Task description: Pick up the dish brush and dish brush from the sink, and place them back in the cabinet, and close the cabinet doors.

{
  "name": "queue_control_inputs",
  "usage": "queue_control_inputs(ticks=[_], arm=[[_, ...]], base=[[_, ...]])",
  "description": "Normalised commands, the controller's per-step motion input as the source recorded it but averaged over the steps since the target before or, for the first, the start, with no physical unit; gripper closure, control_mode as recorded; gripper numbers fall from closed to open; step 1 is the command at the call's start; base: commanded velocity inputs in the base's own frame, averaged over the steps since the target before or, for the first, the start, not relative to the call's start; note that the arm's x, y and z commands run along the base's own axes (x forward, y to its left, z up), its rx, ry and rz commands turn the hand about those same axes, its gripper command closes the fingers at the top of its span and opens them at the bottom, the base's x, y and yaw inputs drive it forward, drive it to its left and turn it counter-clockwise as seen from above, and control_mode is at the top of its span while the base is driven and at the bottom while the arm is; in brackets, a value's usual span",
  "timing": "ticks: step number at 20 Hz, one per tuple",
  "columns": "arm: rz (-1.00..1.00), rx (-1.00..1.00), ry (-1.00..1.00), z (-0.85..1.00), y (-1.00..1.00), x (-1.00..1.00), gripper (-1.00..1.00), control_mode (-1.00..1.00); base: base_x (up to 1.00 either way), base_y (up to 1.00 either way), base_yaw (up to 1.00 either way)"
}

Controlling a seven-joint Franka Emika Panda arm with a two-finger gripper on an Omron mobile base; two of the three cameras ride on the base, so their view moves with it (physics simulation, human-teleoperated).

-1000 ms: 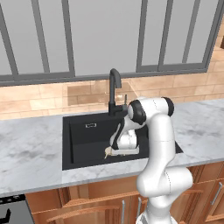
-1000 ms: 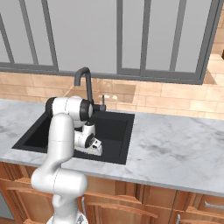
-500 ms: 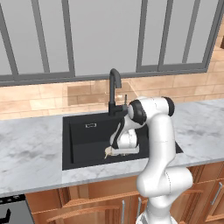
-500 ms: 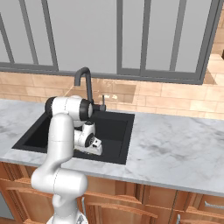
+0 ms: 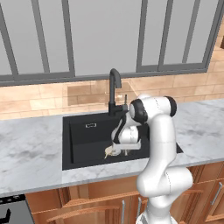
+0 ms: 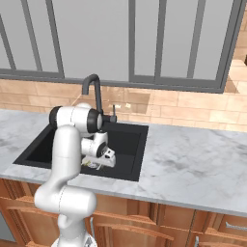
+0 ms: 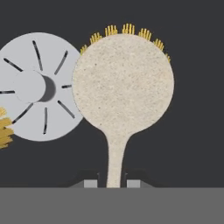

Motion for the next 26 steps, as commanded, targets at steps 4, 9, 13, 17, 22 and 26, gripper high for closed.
queue_control_inputs(ticks=[4, 9, 13, 17, 22, 26], arm=[[0.00, 0.01, 0.01, 0.16, -0.15, 0.09, 1.00, -1.00], [0.00, 0.03, 0.03, 0.02, -0.16, 0.02, 1.00, -1.00], [0.00, 0.00, 0.00, 0.03, -0.03, 0.00, 1.00, -1.00], [0.00, 0.00, 0.02, 0.06, 0.00, 0.00, 1.00, -1.00], [0.00, 0.00, 0.01, 0.10, 0.00, 0.00, 1.00, -1.00], [0.00, 0.00, 0.00, 0.19, -0.01, 0.00, 1.00, -1.00]], base=[[0.00, 0.00, 0.00], [0.00, 0.00, 0.00], [0.00, 0.00, 0.00], [0.00, 0.00, 0.00], [0.00, 0.00, 0.00], [0.00, 0.00, 0.00]])
